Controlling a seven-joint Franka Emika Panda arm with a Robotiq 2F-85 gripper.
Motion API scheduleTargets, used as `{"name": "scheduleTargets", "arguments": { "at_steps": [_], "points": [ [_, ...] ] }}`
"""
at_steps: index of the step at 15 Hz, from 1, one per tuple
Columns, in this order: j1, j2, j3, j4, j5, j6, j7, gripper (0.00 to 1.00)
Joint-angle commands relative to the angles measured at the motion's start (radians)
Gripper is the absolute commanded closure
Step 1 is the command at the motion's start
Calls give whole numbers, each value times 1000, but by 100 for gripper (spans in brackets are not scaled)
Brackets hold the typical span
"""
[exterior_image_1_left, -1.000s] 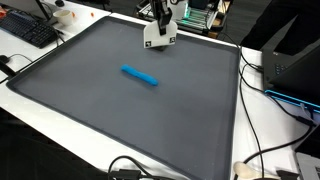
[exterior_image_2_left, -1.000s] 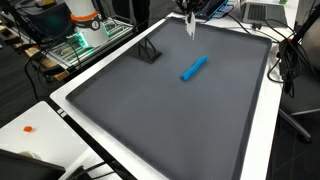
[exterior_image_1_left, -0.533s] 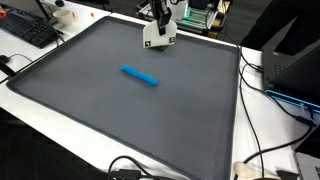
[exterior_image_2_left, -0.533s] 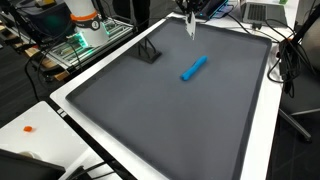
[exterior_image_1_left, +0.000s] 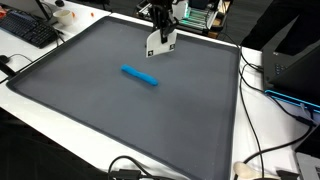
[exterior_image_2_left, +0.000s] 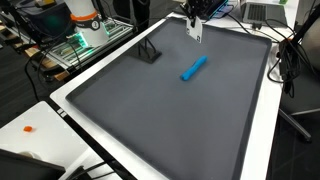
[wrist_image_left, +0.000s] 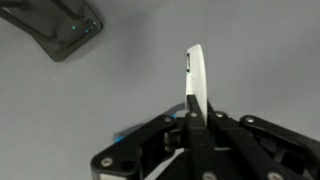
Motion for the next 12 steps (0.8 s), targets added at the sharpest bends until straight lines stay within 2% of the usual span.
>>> {"name": "scheduleTargets", "arguments": {
  "at_steps": [1,5,12],
  "points": [
    [26,62,-13,49,-86,24,-103,99],
    [38,126,-26,121,-146,14,-196,99],
    [43,242,-48,225,-138,-9,-332,99]
  ]
}}
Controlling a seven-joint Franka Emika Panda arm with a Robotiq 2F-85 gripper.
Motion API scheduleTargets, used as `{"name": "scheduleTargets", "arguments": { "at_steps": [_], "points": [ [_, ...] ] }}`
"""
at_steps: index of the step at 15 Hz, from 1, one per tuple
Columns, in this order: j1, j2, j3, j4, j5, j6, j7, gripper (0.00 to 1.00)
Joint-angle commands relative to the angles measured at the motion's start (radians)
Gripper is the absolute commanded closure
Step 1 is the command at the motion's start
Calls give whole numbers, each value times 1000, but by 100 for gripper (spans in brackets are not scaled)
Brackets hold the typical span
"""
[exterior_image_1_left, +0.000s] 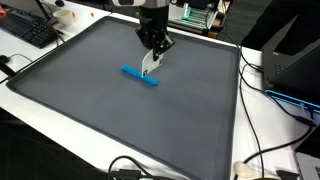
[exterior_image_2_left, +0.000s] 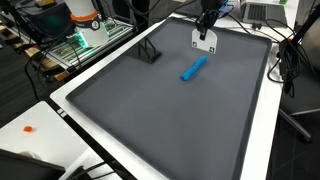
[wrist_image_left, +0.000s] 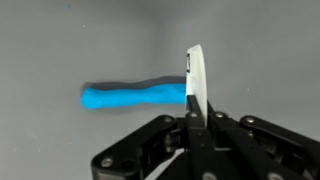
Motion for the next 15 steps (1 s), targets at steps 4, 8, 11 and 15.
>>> {"name": "scheduleTargets", "arguments": {
  "at_steps": [4,8,11,15],
  "points": [
    [23,96,-30,92,-8,-22,-92,99],
    [31,121,-37,122,-12,-33,-118,99],
    [41,136,-45,142,-23,-45,-123,99],
    [50,150,-53,162,-34,-59,-132,99]
  ]
}}
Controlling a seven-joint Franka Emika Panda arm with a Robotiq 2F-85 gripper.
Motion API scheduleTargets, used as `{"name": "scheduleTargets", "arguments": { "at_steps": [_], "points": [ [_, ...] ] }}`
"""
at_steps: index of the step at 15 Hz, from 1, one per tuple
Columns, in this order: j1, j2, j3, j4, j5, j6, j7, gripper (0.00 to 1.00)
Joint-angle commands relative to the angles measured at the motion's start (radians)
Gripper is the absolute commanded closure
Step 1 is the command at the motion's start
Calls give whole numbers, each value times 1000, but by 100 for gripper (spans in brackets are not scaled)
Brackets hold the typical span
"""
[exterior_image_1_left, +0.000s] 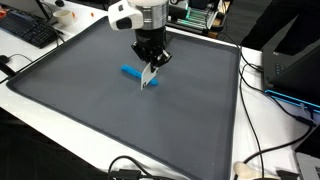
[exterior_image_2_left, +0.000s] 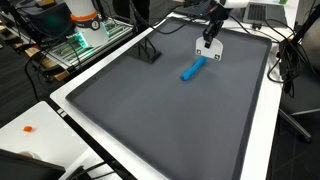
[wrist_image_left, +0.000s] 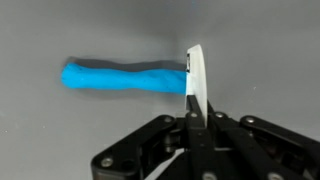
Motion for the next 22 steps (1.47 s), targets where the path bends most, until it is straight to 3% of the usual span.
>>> {"name": "scheduleTargets", "arguments": {
  "at_steps": [1,22],
  "points": [
    [25,23,-25,33,-35,-38,-10,99],
    [40,78,-39,49,-49,-8,8,99]
  ]
}}
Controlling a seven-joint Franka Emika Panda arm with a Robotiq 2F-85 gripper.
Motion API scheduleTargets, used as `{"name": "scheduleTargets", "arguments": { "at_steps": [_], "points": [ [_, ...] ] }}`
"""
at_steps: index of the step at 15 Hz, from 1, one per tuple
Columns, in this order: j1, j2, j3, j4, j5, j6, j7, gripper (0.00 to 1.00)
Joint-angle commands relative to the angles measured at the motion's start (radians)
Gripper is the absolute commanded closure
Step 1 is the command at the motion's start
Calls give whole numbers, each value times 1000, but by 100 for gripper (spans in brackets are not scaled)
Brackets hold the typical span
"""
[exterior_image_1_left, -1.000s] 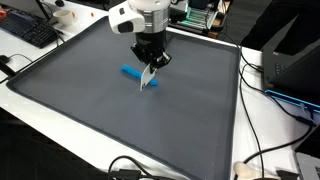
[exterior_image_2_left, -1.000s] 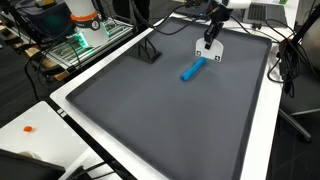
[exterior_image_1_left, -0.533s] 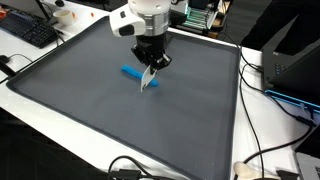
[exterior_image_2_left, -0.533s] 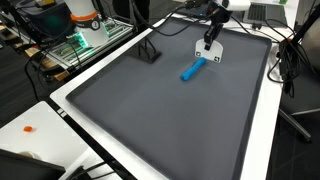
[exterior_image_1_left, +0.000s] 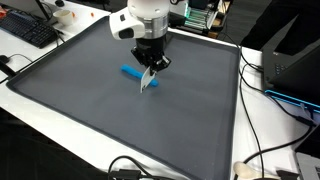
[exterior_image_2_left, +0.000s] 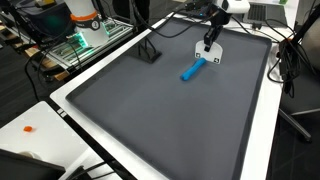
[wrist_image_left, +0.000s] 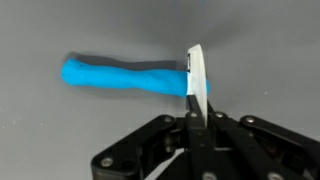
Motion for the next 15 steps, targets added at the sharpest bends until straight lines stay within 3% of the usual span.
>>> {"name": "scheduleTargets", "arguments": {
  "at_steps": [1,15],
  "points": [
    [16,33,-19,8,-18,16,13,99],
    [20,57,-26,26,-10,-69,18,99]
  ]
}}
